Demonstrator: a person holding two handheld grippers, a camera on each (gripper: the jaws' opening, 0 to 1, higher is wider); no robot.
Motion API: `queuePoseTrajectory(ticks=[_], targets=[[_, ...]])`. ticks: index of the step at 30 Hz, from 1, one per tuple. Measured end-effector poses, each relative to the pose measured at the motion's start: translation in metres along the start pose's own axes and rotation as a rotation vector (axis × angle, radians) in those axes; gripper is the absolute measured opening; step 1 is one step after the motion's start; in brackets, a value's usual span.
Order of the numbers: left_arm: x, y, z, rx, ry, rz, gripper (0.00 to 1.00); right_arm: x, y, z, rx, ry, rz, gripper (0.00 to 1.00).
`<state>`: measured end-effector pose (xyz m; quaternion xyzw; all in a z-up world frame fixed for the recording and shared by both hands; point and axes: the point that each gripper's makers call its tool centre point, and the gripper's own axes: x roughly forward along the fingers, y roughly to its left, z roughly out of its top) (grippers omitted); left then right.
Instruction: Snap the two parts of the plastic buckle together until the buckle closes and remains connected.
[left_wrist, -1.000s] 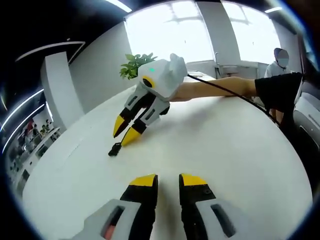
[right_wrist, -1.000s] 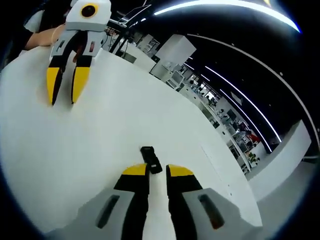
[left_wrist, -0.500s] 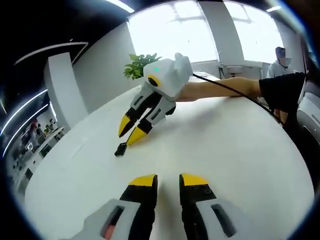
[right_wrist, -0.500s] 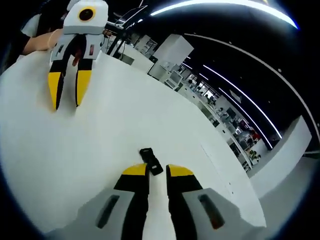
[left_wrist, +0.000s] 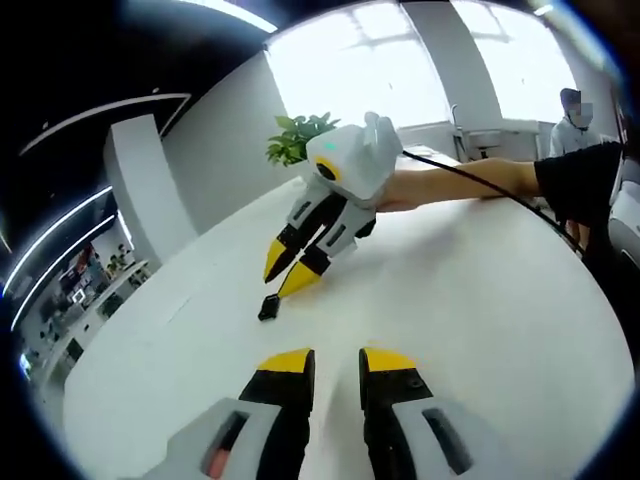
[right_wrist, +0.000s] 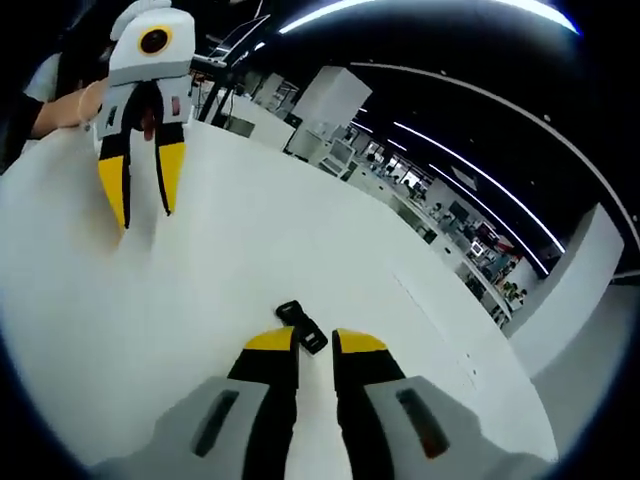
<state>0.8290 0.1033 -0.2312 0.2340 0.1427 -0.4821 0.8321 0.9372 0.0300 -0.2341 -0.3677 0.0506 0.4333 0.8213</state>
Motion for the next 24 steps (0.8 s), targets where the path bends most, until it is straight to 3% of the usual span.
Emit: queuePoseTrajectory(ticks=[24], targets=[[-0.001, 0.007, 0.003, 0.051, 0.043, 0.083, 0.26, -0.012, -0.014, 0.01, 0.008, -0.001, -0.046, 0.13]])
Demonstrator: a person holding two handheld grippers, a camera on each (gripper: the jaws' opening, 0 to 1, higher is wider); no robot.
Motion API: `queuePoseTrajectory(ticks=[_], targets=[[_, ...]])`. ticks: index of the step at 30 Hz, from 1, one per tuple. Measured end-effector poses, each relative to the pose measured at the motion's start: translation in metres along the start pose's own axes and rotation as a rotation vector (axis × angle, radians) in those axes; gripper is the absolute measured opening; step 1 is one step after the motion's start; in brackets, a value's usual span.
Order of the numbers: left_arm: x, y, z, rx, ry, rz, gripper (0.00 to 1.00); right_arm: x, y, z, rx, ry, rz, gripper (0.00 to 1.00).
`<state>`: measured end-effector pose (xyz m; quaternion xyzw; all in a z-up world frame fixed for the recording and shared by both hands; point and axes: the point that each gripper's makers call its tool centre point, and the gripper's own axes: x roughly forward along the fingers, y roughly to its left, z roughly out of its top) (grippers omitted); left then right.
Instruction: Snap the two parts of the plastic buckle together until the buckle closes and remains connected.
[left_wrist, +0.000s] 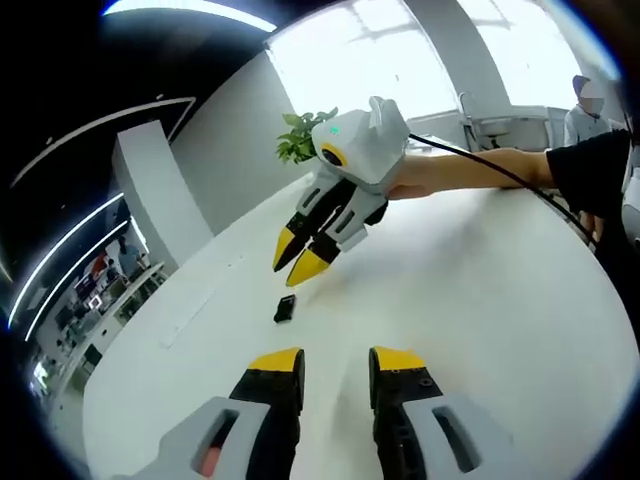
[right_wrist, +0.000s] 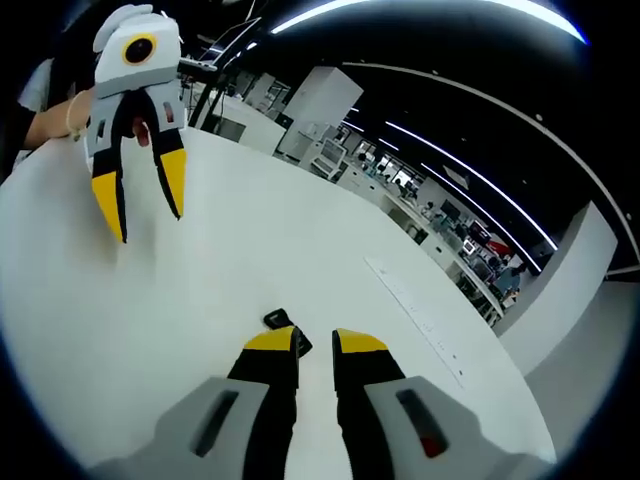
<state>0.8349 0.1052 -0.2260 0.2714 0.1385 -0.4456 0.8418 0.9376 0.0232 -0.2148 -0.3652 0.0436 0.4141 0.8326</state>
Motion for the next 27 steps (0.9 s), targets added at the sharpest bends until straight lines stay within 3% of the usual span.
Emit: queuePoseTrajectory(ticks=[5, 27], targets=[[-0.002, 0.003, 0.002, -0.013, -0.012, 0.01, 0.25, -0.004, -0.006, 0.009, 0.015, -0.031, -0.017, 0.12], [-0.011, 0.019, 0.005, -0.075, -0.041, 0.044, 0.27, -0.009, -0.008, 0.025, 0.006, -0.05, -0.011, 0.12]])
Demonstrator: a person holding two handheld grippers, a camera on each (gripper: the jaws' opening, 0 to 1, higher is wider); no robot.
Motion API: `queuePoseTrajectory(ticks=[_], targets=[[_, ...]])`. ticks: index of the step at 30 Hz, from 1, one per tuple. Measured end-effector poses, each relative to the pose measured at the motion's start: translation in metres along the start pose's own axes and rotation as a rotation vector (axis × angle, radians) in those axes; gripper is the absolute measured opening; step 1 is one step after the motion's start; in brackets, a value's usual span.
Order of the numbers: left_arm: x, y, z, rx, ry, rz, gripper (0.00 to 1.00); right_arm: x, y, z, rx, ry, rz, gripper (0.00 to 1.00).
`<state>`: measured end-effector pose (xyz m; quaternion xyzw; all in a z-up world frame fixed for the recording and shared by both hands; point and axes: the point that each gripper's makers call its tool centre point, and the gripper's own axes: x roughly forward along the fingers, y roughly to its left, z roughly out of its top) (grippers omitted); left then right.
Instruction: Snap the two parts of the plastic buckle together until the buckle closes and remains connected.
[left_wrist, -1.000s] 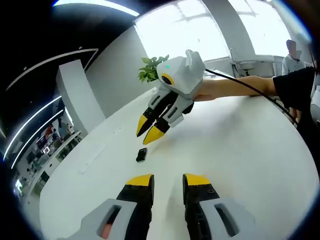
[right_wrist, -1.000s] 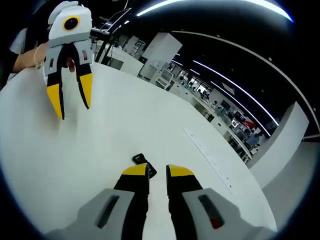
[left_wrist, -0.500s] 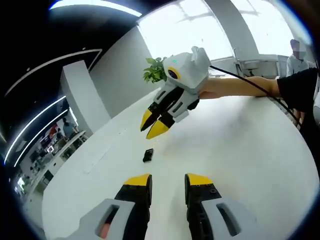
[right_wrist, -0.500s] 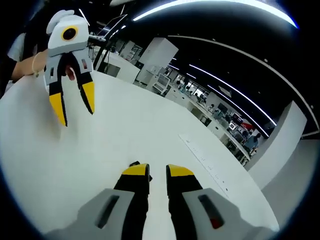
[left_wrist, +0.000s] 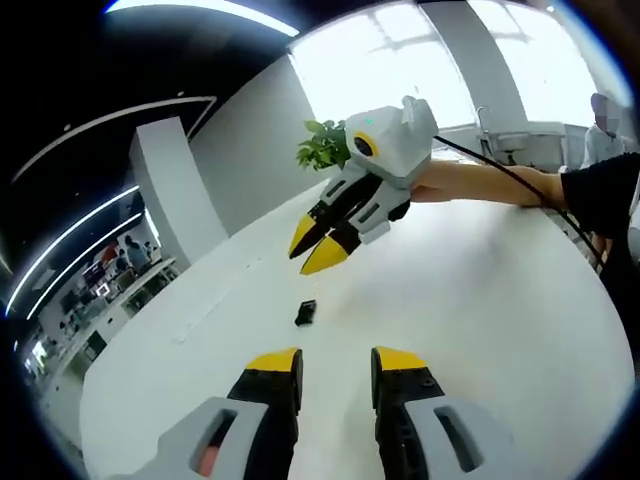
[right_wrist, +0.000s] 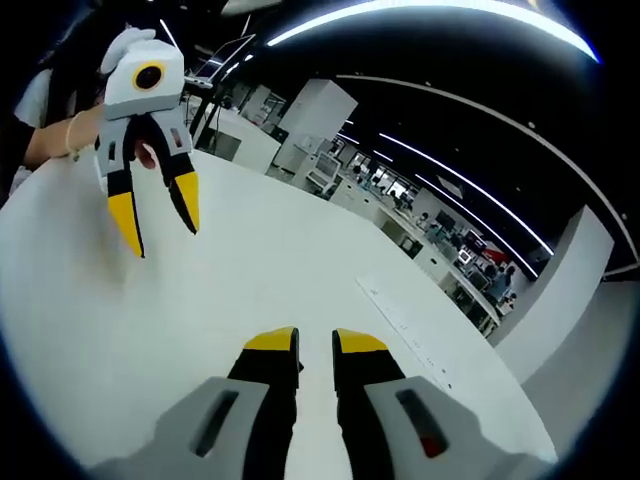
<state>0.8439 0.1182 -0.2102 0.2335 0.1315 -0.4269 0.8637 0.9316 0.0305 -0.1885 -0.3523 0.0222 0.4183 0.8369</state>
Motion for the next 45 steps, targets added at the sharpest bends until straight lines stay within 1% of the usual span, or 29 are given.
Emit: queuePoseTrajectory(ticks=[4, 8, 10, 12, 14, 16, 22, 26, 30, 31, 32, 34, 35, 36, 38, 42, 45], targets=[[-0.001, 0.002, 0.0, 0.001, 0.006, 0.013, 0.27, 0.0, 0.002, 0.003, -0.006, -0.002, 0.004, 0.12], [-0.005, 0.001, -0.005, 0.002, 0.029, 0.027, 0.27, -0.001, 0.0, 0.003, -0.006, 0.004, -0.002, 0.12], [-0.007, 0.003, -0.01, -0.017, 0.048, 0.061, 0.27, -0.001, 0.0, 0.001, -0.002, 0.009, -0.005, 0.12], [-0.011, 0.011, -0.014, -0.025, 0.056, 0.124, 0.26, 0.001, 0.0, -0.002, 0.002, 0.02, -0.008, 0.12], [-0.015, 0.014, -0.017, -0.03, 0.064, 0.148, 0.26, 0.001, 0.0, -0.004, 0.006, 0.028, -0.008, 0.12], [-0.019, 0.014, -0.018, -0.032, 0.064, 0.159, 0.26, 0.001, 0.002, -0.006, 0.018, 0.032, -0.002, 0.12], [-0.026, 0.006, -0.021, -0.064, 0.06, 0.17, 0.26, -0.005, 0.008, -0.013, 0.056, 0.034, 0.003, 0.12], [-0.032, -0.006, -0.019, -0.083, 0.03, 0.149, 0.27, -0.012, 0.013, -0.016, 0.064, 0.037, 0.006, 0.12], [-0.039, -0.012, -0.017, -0.095, 0.015, 0.147, 0.27, -0.019, 0.015, -0.016, 0.064, 0.035, 0.003, 0.12], [-0.04, -0.013, -0.016, -0.112, 0.011, 0.151, 0.27, -0.021, 0.015, -0.017, 0.067, 0.036, 0.001, 0.12], [-0.042, -0.014, -0.015, -0.164, -0.004, 0.162, 0.27, -0.023, 0.016, -0.017, 0.073, 0.039, 0.001, 0.12], [-0.045, -0.016, -0.014, -0.214, -0.018, 0.159, 0.27, -0.027, 0.017, -0.017, 0.092, 0.042, -0.002, 0.12], [-0.046, -0.017, -0.014, -0.233, -0.027, 0.159, 0.27, -0.028, 0.018, -0.017, 0.104, 0.043, -0.001, 0.12], [-0.048, -0.017, -0.014, -0.232, -0.032, 0.157, 0.27, -0.03, 0.021, -0.016, 0.124, 0.039, 0.006, 0.12], [-0.049, -0.018, -0.015, -0.233, -0.031, 0.161, 0.26, -0.034, 0.025, -0.015, 0.138, 0.031, 0.009, 0.12], [-0.055, -0.018, -0.022, -0.223, 0.01, 0.2, 0.26, -0.042, 0.034, -0.011, 0.136, 0.026, 0.019, 0.12], [-0.06, -0.022, -0.022, -0.231, 0.006, 0.206, 0.26, -0.048, 0.04, -0.006, 0.146, 0.01, 0.025, 0.12]])
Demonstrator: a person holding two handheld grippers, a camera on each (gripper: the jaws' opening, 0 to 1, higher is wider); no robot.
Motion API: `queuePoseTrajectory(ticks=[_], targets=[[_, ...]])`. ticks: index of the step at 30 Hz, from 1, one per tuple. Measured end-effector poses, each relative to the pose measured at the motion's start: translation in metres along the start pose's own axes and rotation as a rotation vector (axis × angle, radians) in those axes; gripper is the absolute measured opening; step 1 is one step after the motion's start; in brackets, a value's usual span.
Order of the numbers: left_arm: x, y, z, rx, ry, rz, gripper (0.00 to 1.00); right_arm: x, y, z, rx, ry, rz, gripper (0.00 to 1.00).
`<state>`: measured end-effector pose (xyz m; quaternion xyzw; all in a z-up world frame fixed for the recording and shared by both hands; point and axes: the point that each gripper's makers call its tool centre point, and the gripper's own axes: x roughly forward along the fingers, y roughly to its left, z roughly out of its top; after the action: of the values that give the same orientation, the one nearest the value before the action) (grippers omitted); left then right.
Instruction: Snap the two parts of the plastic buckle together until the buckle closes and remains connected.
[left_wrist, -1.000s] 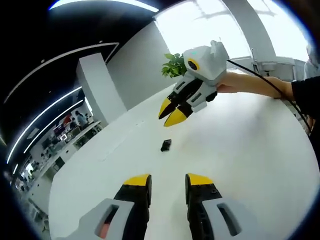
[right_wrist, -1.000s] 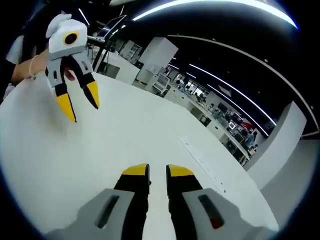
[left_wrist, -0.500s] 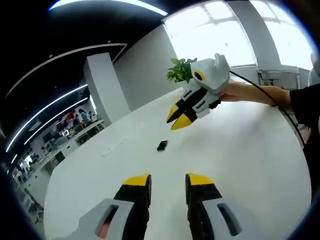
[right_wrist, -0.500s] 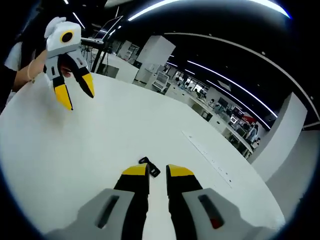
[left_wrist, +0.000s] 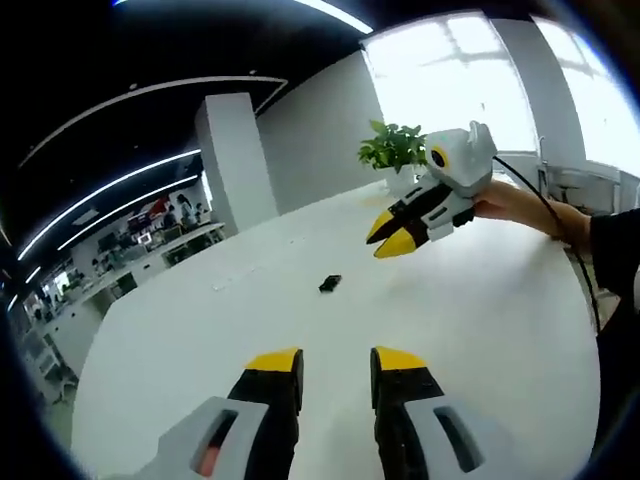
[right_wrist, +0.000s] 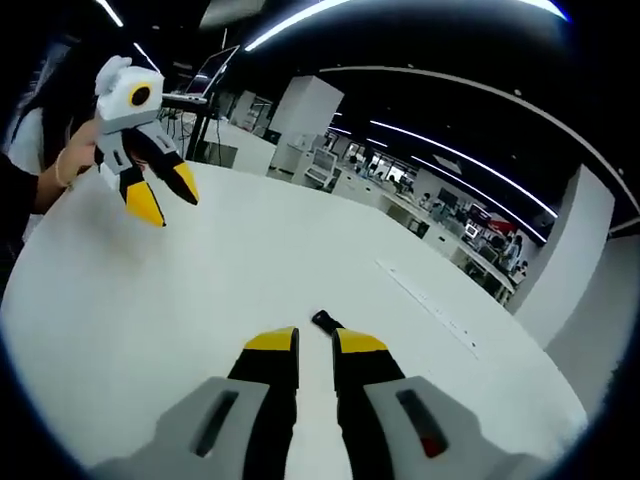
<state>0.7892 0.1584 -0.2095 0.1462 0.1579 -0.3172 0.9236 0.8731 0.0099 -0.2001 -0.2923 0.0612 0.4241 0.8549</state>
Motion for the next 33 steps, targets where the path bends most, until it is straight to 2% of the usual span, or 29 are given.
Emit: queuePoseTrajectory(ticks=[5, 9, 17, 25, 33], targets=[[-0.01, -0.009, 0.002, 0.01, -0.017, 0.011, 0.26, -0.012, 0.008, 0.007, -0.008, -0.021, -0.002, 0.12], [-0.018, -0.019, 0.001, 0.031, -0.028, 0.021, 0.26, -0.026, 0.013, 0.01, 0.039, -0.045, -0.009, 0.12], [-0.028, -0.029, 0.001, 0.037, -0.047, 0.029, 0.27, -0.04, 0.02, 0.001, 0.076, -0.033, -0.026, 0.12], [-0.036, -0.037, -0.002, 0.06, -0.042, 0.042, 0.26, -0.054, 0.03, -0.003, 0.126, -0.053, -0.032, 0.12], [-0.051, -0.042, -0.009, 0.083, -0.054, 0.072, 0.27, -0.071, 0.041, -0.003, 0.12, -0.078, -0.054, 0.12]])
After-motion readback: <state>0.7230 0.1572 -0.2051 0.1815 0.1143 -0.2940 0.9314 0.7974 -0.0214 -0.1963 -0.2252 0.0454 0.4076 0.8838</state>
